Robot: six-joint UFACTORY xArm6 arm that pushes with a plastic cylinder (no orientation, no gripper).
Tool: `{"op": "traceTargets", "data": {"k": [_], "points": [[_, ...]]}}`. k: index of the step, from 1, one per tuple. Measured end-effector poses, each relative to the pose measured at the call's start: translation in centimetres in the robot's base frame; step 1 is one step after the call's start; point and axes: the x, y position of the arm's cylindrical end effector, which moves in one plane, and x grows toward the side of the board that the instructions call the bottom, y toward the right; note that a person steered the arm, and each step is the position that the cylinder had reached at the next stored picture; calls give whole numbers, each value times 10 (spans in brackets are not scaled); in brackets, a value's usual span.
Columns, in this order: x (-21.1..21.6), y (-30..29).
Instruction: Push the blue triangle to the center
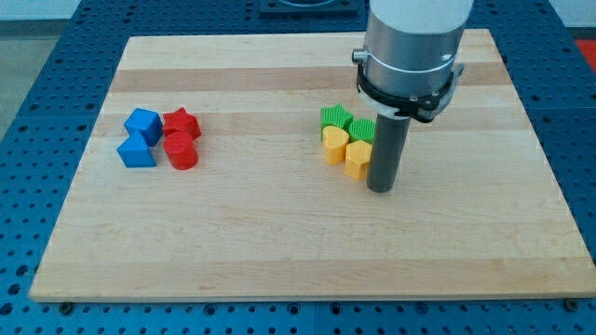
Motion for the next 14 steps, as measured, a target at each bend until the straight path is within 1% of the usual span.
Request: {"op": "traceTargets", "data": {"k": [4, 5, 6, 9, 11, 12, 13, 14], "points": [[-6, -17], [19, -17], [43, -44], [42, -229], [0, -322], [-10, -358], [-46, -369], [-56, -352]]}}
